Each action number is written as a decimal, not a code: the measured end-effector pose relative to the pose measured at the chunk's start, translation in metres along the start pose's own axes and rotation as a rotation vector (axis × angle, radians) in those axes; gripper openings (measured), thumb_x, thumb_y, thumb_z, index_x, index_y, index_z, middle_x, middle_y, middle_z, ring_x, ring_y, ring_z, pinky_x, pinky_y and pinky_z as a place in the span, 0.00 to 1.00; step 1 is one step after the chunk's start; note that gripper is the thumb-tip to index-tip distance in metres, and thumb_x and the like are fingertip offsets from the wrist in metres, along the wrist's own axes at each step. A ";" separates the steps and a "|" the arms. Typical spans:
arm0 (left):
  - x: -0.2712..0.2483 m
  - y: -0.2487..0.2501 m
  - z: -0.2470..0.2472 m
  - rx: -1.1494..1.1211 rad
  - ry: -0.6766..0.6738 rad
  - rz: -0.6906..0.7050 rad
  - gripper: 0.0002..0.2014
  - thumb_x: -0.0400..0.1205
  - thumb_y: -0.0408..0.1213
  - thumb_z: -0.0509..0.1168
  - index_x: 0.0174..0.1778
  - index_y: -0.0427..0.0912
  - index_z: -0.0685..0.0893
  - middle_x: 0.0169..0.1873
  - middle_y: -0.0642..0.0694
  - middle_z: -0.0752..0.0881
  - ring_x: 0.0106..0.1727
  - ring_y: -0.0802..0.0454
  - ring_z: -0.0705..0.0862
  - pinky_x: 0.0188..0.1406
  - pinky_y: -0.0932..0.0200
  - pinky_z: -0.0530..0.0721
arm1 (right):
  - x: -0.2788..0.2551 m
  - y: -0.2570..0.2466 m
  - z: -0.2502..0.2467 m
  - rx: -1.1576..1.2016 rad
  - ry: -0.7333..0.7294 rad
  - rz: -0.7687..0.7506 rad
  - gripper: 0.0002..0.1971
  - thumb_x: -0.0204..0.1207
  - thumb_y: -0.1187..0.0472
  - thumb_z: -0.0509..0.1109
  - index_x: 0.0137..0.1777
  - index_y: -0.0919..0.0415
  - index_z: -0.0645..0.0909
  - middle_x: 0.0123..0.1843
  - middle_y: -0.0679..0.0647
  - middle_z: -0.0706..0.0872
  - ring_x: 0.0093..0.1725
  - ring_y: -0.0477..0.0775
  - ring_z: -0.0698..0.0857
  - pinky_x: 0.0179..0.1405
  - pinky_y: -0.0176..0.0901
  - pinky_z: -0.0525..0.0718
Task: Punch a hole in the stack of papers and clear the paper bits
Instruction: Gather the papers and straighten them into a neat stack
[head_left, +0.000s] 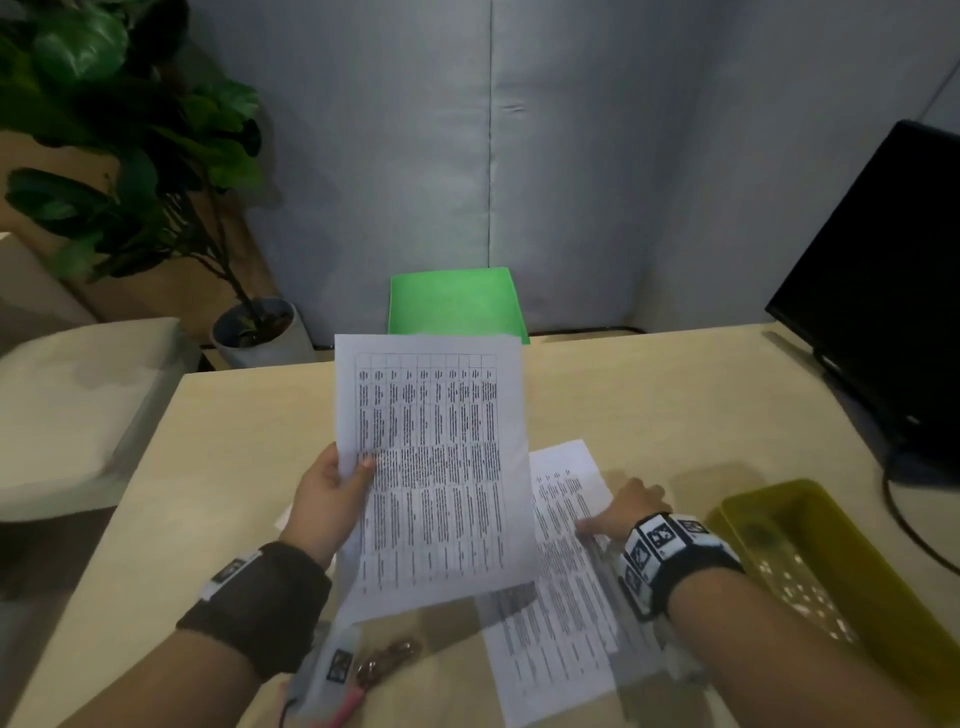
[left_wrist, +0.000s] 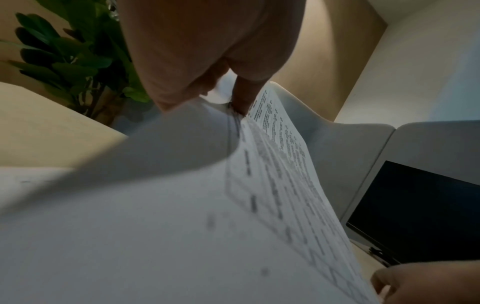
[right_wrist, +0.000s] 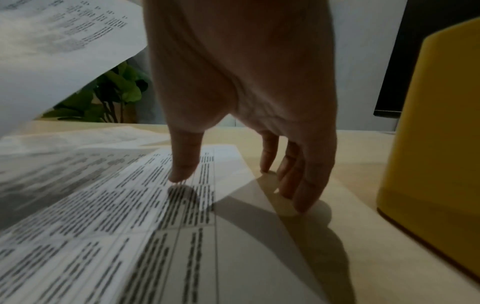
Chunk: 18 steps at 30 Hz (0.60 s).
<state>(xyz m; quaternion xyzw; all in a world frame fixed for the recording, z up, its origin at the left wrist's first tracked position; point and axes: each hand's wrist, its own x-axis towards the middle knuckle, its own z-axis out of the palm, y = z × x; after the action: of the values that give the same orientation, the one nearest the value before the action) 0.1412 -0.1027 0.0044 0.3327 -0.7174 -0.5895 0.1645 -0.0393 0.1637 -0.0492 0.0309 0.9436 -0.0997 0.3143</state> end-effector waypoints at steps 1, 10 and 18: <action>-0.002 -0.004 0.000 0.013 -0.010 -0.002 0.12 0.85 0.36 0.62 0.64 0.44 0.80 0.51 0.52 0.87 0.51 0.53 0.86 0.54 0.53 0.83 | 0.001 0.002 0.005 0.016 0.027 0.004 0.50 0.60 0.45 0.84 0.77 0.64 0.61 0.75 0.63 0.67 0.72 0.65 0.74 0.69 0.56 0.78; -0.017 -0.031 0.007 0.016 -0.051 -0.102 0.12 0.85 0.39 0.62 0.64 0.47 0.81 0.54 0.48 0.89 0.55 0.46 0.87 0.60 0.41 0.84 | 0.000 0.010 0.018 0.147 0.007 -0.137 0.23 0.68 0.54 0.80 0.61 0.63 0.81 0.55 0.58 0.89 0.47 0.57 0.86 0.48 0.46 0.85; -0.020 -0.034 0.005 -0.022 -0.048 -0.107 0.13 0.85 0.39 0.62 0.65 0.47 0.81 0.54 0.46 0.89 0.54 0.44 0.89 0.59 0.38 0.84 | -0.006 0.007 -0.003 0.559 0.065 -0.340 0.24 0.68 0.60 0.81 0.62 0.63 0.79 0.56 0.59 0.86 0.51 0.59 0.86 0.46 0.48 0.84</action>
<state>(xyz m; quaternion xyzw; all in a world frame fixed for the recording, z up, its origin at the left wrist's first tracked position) 0.1619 -0.0883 -0.0267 0.3545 -0.6960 -0.6131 0.1189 -0.0352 0.1718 -0.0440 -0.0389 0.8808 -0.4050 0.2423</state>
